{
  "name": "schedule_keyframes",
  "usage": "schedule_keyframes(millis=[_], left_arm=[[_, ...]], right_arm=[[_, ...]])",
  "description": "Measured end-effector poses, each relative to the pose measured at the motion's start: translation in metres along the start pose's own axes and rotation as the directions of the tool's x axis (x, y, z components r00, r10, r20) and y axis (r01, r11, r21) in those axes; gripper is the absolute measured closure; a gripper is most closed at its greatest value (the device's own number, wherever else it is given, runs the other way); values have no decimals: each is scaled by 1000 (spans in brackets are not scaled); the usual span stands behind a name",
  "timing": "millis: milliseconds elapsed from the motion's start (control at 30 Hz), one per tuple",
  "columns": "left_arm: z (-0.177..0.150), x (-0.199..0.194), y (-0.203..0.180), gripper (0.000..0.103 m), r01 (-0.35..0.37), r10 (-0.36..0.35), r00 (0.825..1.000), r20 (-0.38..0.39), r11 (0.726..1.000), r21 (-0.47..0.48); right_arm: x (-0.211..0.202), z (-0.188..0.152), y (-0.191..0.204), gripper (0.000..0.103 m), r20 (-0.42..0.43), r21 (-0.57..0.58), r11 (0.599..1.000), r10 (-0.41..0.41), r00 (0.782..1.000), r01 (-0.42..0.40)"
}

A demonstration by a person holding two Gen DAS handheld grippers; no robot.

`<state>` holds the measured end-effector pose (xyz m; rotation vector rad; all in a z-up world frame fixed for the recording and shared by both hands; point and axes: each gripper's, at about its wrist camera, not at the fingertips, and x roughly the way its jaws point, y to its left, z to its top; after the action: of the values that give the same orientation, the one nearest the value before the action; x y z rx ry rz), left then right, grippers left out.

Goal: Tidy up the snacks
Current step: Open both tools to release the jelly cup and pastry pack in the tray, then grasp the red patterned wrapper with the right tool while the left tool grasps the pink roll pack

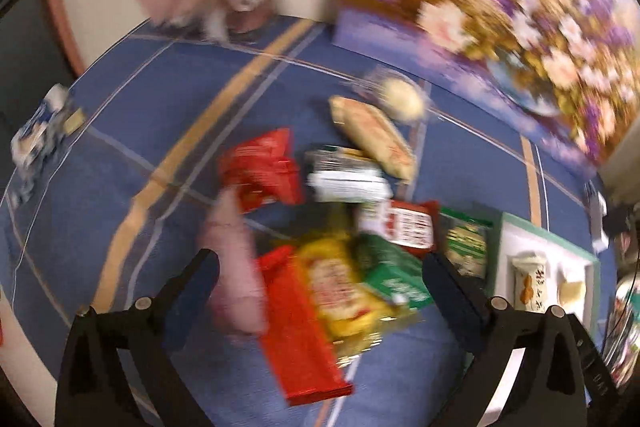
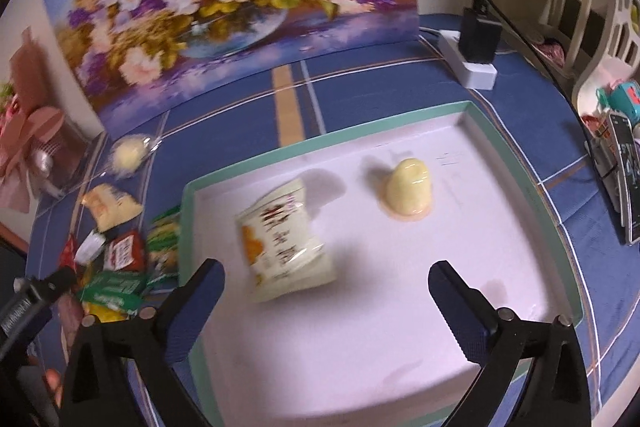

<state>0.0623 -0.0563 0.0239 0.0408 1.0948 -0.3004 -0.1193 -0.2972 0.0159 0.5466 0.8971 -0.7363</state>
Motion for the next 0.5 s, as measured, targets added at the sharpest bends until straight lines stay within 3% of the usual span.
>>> schedule_keyframes(millis=[133,233,500], left_arm=[[7,-6,34,2,-4,3,1000,-6,998,-68],[11,-8,56,2,43,-46,999,-26,992,-114],[11,8,86,2,15,-38,993,-110,980,-198]], right_arm=[[-9,-8,21,0,1,-26,999,45,999,-45],[-16,-11,40,0,5,-29,994,109,994,-109],[-13,-31,106,0,-57,-74,963,256,965,-259]])
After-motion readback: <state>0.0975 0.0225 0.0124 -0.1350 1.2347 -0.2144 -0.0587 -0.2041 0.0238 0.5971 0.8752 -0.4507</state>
